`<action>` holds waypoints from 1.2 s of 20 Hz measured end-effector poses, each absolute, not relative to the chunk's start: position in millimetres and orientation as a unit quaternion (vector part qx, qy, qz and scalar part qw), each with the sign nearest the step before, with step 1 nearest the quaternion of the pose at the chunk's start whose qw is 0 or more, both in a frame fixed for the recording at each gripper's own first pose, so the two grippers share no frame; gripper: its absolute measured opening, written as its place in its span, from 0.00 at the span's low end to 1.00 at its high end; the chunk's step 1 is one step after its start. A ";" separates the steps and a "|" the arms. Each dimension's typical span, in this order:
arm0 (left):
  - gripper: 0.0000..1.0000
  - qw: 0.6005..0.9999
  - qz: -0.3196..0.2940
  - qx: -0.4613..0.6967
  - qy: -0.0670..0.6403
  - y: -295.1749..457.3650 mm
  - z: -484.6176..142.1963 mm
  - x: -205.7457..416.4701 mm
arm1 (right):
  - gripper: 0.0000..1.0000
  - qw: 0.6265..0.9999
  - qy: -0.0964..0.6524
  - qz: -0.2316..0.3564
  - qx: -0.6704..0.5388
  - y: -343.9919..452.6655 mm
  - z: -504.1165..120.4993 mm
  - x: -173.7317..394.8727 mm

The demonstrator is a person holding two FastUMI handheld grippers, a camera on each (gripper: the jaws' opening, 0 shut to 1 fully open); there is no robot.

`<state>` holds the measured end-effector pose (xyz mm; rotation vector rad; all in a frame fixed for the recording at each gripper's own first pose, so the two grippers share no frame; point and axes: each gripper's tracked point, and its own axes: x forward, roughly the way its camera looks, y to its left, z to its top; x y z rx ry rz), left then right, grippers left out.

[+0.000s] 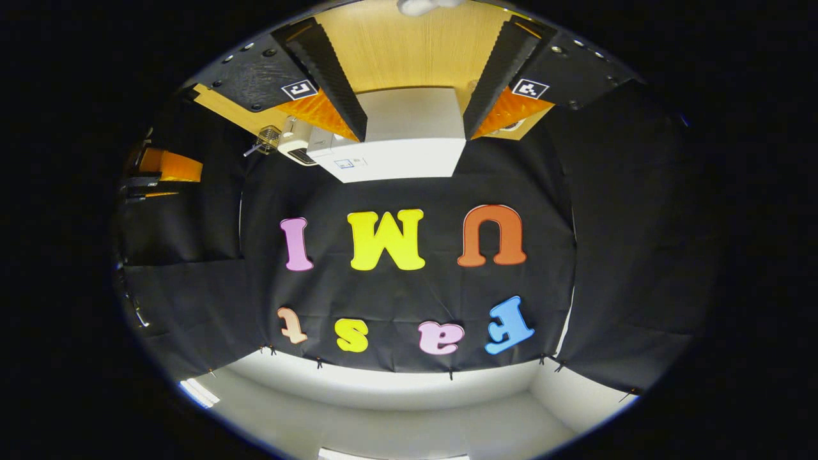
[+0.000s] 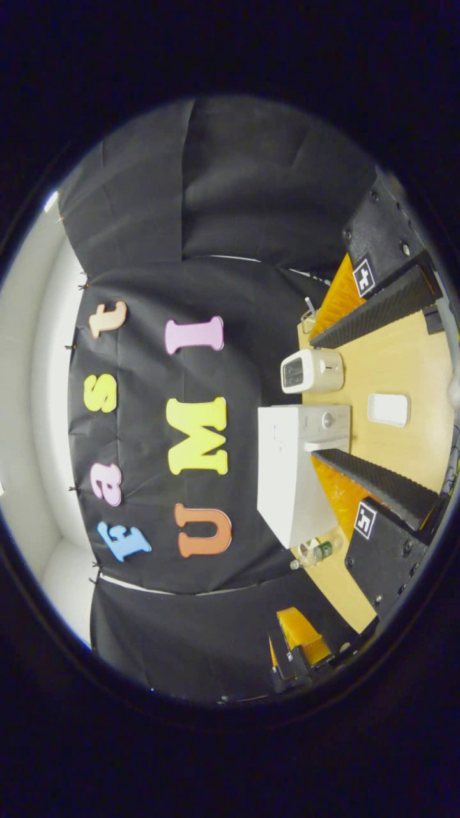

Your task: Open the microwave oven with the left hand, put the food in, and close the microwave oven.

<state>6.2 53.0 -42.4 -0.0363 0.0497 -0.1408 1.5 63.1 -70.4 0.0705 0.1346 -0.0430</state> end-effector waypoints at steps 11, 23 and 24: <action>0.94 0.999 -0.039 -0.028 0.009 88.8 -7.2 -14.3 | 1.00 0.999 0.034 -0.005 0.038 88.6 -36.4 -8.8; 0.94 0.998 -0.048 -0.027 -0.004 78.1 16.2 -19.5 | 0.90 0.999 0.005 0.004 0.032 90.6 -3.9 -11.9; 0.94 0.998 -0.048 -0.027 -0.005 78.4 18.2 -19.8 | 0.90 0.999 0.004 0.005 0.034 91.6 -1.7 -12.2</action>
